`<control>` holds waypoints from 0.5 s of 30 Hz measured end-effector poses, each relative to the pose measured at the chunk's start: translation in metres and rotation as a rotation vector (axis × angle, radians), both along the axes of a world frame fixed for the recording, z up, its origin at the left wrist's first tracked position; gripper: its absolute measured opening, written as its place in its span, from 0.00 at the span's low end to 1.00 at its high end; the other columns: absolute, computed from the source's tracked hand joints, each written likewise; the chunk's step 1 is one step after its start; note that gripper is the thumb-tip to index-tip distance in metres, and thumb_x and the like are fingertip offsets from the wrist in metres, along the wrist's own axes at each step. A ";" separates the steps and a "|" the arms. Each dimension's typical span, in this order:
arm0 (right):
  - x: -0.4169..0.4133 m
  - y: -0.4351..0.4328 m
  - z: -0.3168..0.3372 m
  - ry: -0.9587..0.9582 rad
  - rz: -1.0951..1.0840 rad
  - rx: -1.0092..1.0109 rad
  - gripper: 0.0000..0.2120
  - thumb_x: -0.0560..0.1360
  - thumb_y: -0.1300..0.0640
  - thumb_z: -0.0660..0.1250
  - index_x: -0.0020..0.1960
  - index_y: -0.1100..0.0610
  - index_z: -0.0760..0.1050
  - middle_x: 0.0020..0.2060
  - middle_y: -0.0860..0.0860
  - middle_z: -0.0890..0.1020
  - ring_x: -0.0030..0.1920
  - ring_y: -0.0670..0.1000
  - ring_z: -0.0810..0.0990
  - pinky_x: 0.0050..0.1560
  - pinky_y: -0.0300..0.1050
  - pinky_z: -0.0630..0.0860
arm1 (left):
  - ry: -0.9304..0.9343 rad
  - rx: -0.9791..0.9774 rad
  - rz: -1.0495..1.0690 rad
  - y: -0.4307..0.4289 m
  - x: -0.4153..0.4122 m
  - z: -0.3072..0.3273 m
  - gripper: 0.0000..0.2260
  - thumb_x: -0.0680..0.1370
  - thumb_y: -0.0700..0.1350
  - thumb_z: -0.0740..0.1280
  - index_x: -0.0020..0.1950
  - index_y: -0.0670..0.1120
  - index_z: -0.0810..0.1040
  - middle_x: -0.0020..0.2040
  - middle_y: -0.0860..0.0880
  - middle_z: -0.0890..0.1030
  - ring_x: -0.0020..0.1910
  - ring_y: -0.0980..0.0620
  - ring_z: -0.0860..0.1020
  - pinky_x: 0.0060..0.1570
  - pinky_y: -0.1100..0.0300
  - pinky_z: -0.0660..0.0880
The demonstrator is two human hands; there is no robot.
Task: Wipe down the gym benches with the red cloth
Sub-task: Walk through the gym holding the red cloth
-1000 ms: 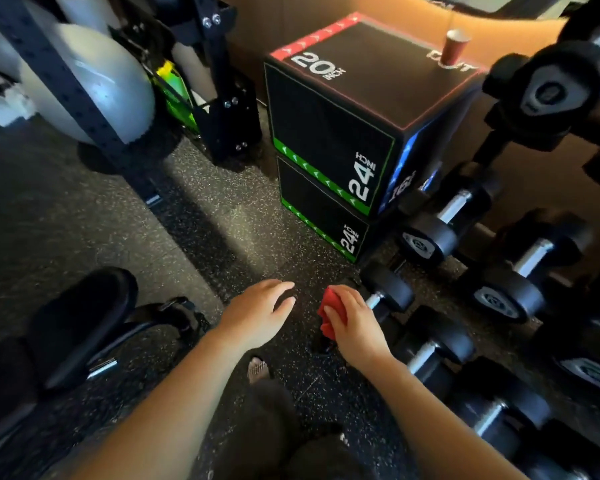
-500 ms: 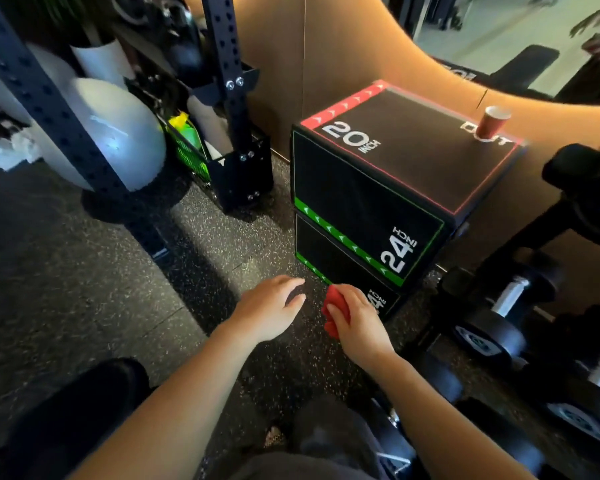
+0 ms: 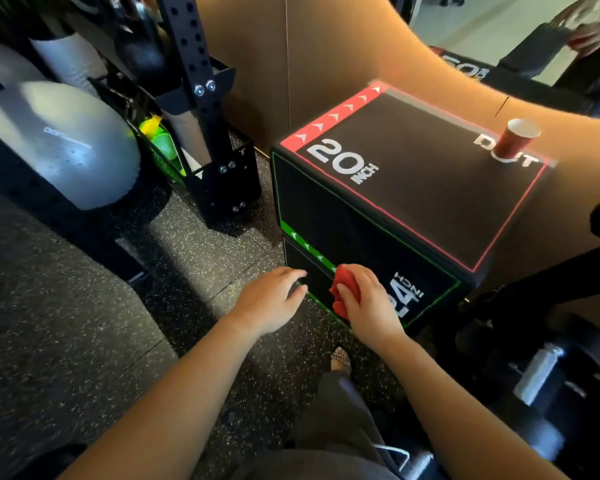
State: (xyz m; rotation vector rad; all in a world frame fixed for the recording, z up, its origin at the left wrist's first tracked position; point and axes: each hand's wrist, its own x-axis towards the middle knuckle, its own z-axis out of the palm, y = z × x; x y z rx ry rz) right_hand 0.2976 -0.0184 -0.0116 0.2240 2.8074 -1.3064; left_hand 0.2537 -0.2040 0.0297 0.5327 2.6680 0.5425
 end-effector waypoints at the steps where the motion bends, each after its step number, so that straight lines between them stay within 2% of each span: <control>1: -0.020 0.010 0.001 0.001 0.005 -0.021 0.16 0.79 0.49 0.60 0.66 0.46 0.68 0.63 0.43 0.71 0.59 0.52 0.74 0.57 0.55 0.76 | 0.012 0.001 0.007 0.011 -0.019 0.000 0.20 0.82 0.55 0.53 0.73 0.53 0.65 0.71 0.55 0.68 0.66 0.54 0.70 0.62 0.56 0.70; 6: -0.114 0.066 0.016 0.009 0.037 0.056 0.16 0.80 0.51 0.60 0.67 0.51 0.69 0.64 0.45 0.72 0.61 0.51 0.72 0.62 0.54 0.72 | 0.037 0.006 0.042 0.070 -0.108 0.011 0.20 0.82 0.55 0.54 0.73 0.52 0.65 0.71 0.54 0.69 0.67 0.54 0.70 0.64 0.55 0.70; 10: -0.180 0.099 0.020 -0.008 0.100 0.007 0.16 0.77 0.45 0.59 0.63 0.44 0.68 0.62 0.41 0.71 0.57 0.53 0.76 0.55 0.59 0.76 | 0.020 0.012 0.112 0.100 -0.168 0.015 0.19 0.82 0.54 0.54 0.72 0.52 0.66 0.69 0.52 0.70 0.63 0.53 0.73 0.61 0.53 0.71; 15: -0.239 0.119 0.017 -0.035 0.125 0.085 0.14 0.79 0.50 0.61 0.64 0.46 0.67 0.63 0.44 0.71 0.60 0.51 0.73 0.59 0.59 0.74 | -0.009 -0.032 0.141 0.117 -0.212 0.007 0.20 0.82 0.54 0.55 0.73 0.51 0.65 0.71 0.51 0.69 0.66 0.51 0.70 0.64 0.48 0.69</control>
